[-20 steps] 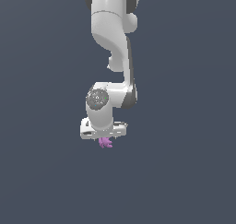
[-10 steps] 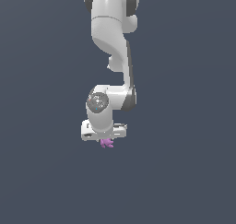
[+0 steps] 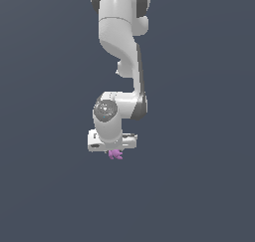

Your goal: Pick up the object and move it to a goal position.

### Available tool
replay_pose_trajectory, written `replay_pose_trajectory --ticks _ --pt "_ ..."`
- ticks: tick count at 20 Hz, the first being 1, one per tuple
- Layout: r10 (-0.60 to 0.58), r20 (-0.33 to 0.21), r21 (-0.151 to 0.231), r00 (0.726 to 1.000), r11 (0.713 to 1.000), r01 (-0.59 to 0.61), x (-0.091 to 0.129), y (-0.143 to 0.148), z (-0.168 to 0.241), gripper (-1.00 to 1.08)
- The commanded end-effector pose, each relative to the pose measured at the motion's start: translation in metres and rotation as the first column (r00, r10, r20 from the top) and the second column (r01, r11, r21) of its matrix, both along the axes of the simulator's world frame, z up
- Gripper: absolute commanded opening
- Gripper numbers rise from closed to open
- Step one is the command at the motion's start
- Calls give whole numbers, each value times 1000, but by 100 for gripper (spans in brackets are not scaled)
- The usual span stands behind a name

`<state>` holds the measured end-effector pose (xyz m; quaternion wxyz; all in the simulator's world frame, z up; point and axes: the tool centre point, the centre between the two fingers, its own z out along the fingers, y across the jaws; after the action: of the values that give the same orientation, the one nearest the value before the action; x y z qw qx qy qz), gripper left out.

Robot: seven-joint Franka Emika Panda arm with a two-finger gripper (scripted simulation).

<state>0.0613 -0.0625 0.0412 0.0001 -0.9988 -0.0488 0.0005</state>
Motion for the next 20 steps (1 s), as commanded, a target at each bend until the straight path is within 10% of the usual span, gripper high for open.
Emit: replay_pose_trajectory --ticks 1,20 --pt "0 1 0 1000 1000 0 0 -1 4 -100" --pt "0 1 0 1000 1000 0 -8 -40 162 -100"
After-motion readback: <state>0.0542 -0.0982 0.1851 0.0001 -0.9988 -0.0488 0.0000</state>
